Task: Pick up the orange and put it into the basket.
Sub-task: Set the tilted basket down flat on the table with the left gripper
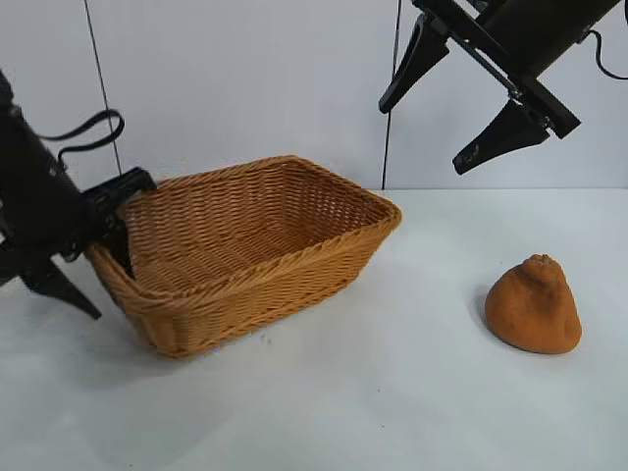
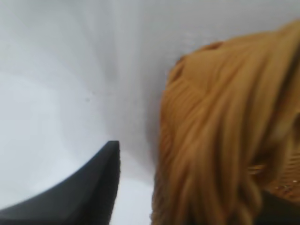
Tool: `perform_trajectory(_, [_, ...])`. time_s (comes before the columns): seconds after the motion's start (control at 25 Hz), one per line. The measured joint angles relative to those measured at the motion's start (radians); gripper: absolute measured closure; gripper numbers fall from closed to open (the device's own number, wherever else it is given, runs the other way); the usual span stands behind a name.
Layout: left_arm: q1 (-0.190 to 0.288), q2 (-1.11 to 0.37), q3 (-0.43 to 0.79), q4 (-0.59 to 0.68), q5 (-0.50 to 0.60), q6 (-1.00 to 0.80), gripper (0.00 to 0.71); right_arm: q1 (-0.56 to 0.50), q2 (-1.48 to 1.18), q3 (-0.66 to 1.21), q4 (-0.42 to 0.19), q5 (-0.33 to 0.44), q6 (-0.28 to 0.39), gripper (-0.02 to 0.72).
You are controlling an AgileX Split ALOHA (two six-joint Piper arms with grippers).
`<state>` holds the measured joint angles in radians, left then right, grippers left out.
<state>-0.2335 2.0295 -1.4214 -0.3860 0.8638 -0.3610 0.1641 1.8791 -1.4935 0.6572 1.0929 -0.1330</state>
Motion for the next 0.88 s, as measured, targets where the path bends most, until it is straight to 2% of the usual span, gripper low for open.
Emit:
perform_trajectory(0.2, [0.000,0.104,-0.197,-0.016,0.188,0.141,0.427,0.000,0.000,0.000,0.000,0.029,0.000,0.102])
perform_trajectory(0.36, [0.000,0.146,-0.291,-0.020,0.278,0.200,0.428,0.000,0.000,0.000,0.000,0.032,0.000,0.102])
perform_trajectory(0.6, [0.000,0.182,-0.302,-0.018,0.302,0.194,0.428,0.000,0.000,0.000,0.000,0.047,0.000,0.102])
perform_trajectory(0.88, [0.000,0.216,-0.302,-0.017,0.259,0.093,0.431,0.000,0.000,0.000,0.000,0.067,0.000,0.102])
